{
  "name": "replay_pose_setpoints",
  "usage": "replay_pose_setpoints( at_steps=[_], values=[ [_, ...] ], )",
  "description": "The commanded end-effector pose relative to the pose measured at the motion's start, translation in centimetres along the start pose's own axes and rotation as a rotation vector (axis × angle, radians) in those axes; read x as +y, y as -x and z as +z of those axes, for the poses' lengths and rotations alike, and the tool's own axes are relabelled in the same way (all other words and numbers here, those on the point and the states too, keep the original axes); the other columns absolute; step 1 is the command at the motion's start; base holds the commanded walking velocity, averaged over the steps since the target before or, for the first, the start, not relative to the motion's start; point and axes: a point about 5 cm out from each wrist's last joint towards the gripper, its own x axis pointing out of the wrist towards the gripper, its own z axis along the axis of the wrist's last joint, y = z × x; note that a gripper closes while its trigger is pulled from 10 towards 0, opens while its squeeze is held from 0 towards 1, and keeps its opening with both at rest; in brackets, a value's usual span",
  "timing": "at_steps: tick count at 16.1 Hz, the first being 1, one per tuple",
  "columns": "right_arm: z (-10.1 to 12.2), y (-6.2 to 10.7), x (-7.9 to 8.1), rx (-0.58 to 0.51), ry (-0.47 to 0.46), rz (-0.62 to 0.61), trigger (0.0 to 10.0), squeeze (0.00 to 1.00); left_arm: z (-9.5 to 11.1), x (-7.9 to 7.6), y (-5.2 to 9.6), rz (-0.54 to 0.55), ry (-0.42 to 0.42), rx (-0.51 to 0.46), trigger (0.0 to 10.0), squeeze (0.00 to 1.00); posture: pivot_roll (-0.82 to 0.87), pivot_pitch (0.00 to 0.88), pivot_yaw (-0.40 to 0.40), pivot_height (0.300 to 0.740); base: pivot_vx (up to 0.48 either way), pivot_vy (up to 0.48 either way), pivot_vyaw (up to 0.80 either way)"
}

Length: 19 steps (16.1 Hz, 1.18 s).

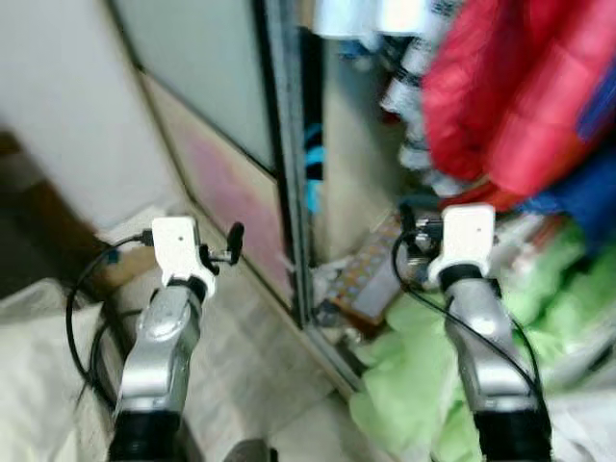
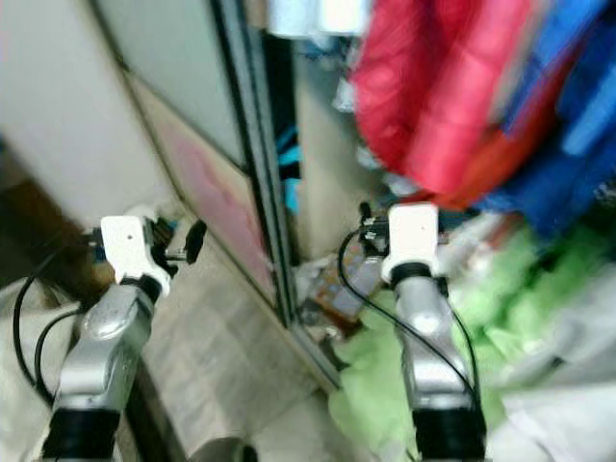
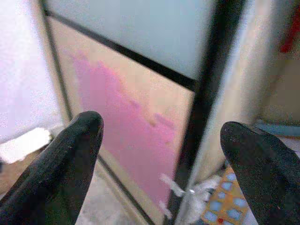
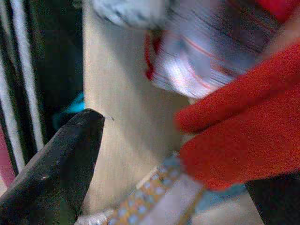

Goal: Clean up the room

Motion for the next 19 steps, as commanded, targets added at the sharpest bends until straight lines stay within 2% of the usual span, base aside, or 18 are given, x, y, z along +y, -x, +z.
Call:
replay_pose_setpoints(
  at_steps=[1,3,19],
  values=[
    [0.36,-0.43,0.91,-0.017,-0.022,0.031,10.0,0.00,0.17,0.74,0.03,0.030,-0.028,-0.002,10.0,0.00,0.01,0.000,0.031,0.740,0.000,0.000,0.79],
    [0.27,-0.43,0.91,-0.017,-0.025,0.031,10.0,0.00,-0.09,0.89,0.21,0.025,-0.058,-0.007,10.0,0.00,0.01,0.000,0.030,0.740,0.000,0.000,0.79],
    [0.05,-1.03,1.84,-0.026,-0.034,0.110,10.0,0.00,-0.26,0.73,-0.30,0.051,-0.041,-0.008,10.0,0.00,0.01,0.000,0.018,0.740,0.000,0.000,0.79]
  ],
)
